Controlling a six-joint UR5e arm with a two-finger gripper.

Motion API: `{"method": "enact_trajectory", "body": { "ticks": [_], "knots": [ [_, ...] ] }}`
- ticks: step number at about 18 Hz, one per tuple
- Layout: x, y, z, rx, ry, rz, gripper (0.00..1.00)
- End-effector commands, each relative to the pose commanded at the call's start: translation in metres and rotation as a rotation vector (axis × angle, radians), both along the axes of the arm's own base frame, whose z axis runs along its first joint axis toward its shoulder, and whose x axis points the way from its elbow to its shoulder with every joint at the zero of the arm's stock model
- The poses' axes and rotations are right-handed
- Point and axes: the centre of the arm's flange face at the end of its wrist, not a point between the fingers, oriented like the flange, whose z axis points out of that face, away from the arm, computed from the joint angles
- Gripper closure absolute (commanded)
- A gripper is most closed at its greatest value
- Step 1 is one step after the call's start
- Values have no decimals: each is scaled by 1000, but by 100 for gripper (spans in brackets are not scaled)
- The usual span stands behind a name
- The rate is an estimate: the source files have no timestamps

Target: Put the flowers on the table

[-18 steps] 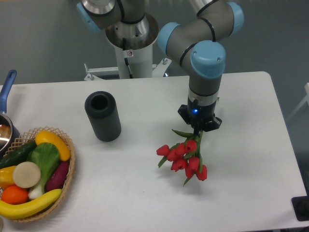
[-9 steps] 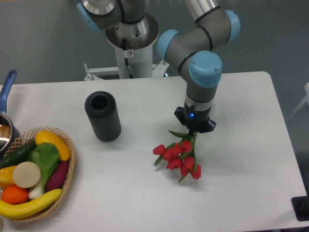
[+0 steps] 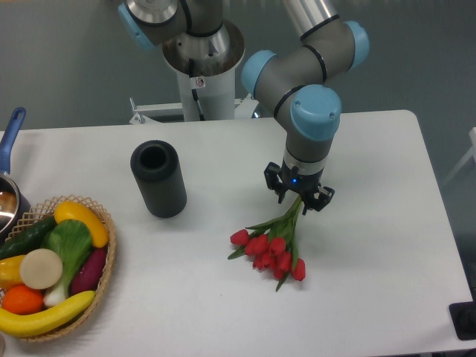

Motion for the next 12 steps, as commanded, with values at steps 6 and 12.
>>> {"method": "enact_trajectory", "body": {
  "ticks": [6, 12],
  "knots": [
    [-28, -20, 16, 42, 65, -1, 0],
    [-57, -44, 30, 40, 128, -109, 0]
  ]
}}
